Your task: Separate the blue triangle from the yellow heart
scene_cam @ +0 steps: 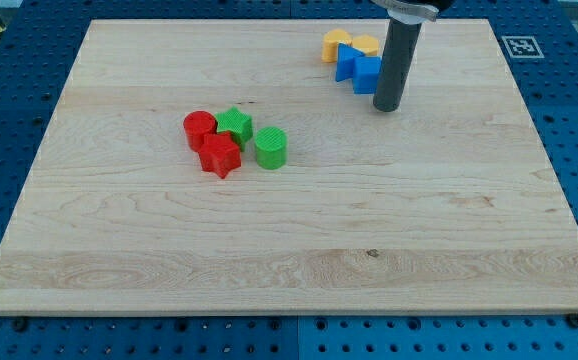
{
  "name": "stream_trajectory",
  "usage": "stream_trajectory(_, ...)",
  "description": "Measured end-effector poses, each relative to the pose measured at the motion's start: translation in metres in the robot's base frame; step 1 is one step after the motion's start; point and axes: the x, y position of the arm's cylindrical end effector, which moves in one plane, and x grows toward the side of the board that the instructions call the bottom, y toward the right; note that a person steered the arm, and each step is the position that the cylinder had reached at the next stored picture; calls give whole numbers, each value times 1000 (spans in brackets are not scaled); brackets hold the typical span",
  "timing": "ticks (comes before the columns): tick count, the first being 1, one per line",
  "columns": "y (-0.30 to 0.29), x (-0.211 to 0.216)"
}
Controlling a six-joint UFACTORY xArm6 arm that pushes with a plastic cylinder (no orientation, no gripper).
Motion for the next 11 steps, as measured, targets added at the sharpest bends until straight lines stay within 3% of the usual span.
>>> stream_trajectory(2,41,-1)
stream_trajectory(3,48,-24)
stream_trajectory(6,-32,-55)
stream_trajectory(8,-40,-84)
stream_trajectory(11,-139,-95)
